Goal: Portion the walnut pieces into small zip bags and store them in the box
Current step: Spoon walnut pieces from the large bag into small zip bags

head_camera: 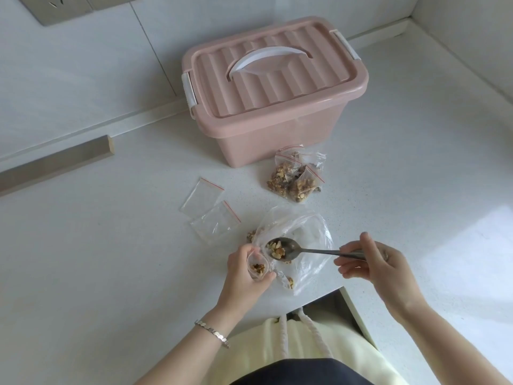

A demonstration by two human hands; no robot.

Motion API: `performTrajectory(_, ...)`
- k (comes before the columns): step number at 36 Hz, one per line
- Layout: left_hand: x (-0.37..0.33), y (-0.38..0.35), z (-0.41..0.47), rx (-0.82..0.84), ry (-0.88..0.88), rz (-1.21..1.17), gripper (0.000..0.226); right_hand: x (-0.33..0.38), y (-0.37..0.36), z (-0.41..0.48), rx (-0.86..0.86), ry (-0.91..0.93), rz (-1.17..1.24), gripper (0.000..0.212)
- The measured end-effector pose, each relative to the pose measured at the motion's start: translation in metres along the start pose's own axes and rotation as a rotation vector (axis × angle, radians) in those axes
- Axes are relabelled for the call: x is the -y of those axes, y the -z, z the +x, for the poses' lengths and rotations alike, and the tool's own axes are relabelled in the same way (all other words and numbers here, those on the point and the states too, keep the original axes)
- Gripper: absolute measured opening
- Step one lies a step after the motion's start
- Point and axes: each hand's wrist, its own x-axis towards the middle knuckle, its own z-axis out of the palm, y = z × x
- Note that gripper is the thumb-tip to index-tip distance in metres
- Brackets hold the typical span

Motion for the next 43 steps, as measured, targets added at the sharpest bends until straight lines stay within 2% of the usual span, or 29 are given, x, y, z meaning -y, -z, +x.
performTrajectory(3, -0.002, 0.001, -0.001, 0.02, 0.044, -0.013, 0.049, 0.008, -0.015, -0.009, 0.067, 0.104, -0.131, 0.043)
performTrajectory(8, 0.003, 0.0, 0.0, 0.006, 0.032, -0.008, 0.058, 0.002, -0.029, -0.018, 0.217, 0.375, -0.53, 0.041)
performTrajectory(13, 0.006, -0.002, 0.001, -0.021, -0.042, 0.052, 0.043, 0.003, -0.019, -0.018, 0.094, 0.485, -0.476, 0.032)
performTrajectory(15, 0.005, -0.002, 0.001, -0.014, -0.043, 0.036, 0.043, 0.0, -0.012, -0.015, -0.001, 0.427, -0.456, 0.026)
performTrajectory(17, 0.004, -0.002, 0.002, 0.001, -0.038, 0.03, 0.044, -0.006, -0.005, -0.011, -0.073, 0.317, -0.442, 0.029)
performTrajectory(22, 0.003, -0.002, 0.002, 0.017, -0.021, 0.034, 0.045, -0.023, 0.004, -0.005, -0.152, 0.124, -0.39, 0.033)
performTrajectory(29, 0.003, -0.003, 0.004, 0.062, 0.014, 0.039, 0.043, -0.043, -0.006, 0.007, -0.156, -0.013, -0.236, 0.037)
performTrajectory(43, 0.008, 0.0, 0.007, 0.037, 0.065, -0.013, 0.04, -0.072, -0.004, 0.022, -0.096, -0.364, 0.304, 0.041)
